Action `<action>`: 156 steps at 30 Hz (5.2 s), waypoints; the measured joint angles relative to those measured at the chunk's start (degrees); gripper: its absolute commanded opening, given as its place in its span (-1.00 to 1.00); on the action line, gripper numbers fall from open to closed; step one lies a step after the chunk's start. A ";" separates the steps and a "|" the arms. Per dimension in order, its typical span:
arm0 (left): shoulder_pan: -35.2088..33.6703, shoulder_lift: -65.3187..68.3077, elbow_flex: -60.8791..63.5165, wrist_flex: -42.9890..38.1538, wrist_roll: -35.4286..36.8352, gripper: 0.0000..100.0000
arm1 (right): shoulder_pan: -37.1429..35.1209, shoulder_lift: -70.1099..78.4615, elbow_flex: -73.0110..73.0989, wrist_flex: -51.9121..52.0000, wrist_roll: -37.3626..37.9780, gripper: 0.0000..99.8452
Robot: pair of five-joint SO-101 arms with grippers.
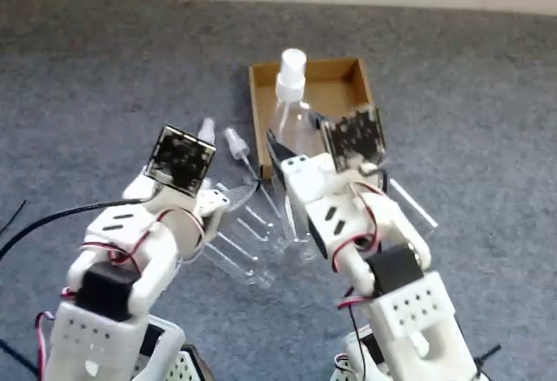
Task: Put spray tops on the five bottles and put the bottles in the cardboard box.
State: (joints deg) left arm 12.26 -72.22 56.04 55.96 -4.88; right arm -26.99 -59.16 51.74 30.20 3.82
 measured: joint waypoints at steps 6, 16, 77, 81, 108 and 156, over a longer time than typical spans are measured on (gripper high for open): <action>4.40 0.00 4.04 -4.22 4.13 -0.39 | -5.36 8.00 -6.51 0.97 -0.79 -0.98; 3.34 -0.09 6.59 -8.97 11.96 -0.40 | -14.68 8.97 -12.13 11.43 -6.86 -0.98; 0.09 -1.14 16.09 -22.51 12.22 -0.64 | -16.53 9.41 -11.87 1.58 -6.86 -0.58; 0.09 -0.18 16.44 -21.98 12.31 -0.64 | -16.26 8.79 -12.22 0.79 -6.95 -0.48; -0.18 -0.18 16.88 -21.98 12.40 -0.64 | -15.38 19.34 -12.04 -4.31 -6.95 -0.51; -18.55 96.26 -74.20 8.79 -25.76 -0.45 | 10.64 31.65 -20.31 24.53 5.27 -0.69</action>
State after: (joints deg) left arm -6.29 24.04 -18.15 64.75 -30.64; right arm -16.35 -27.52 31.43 54.73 9.10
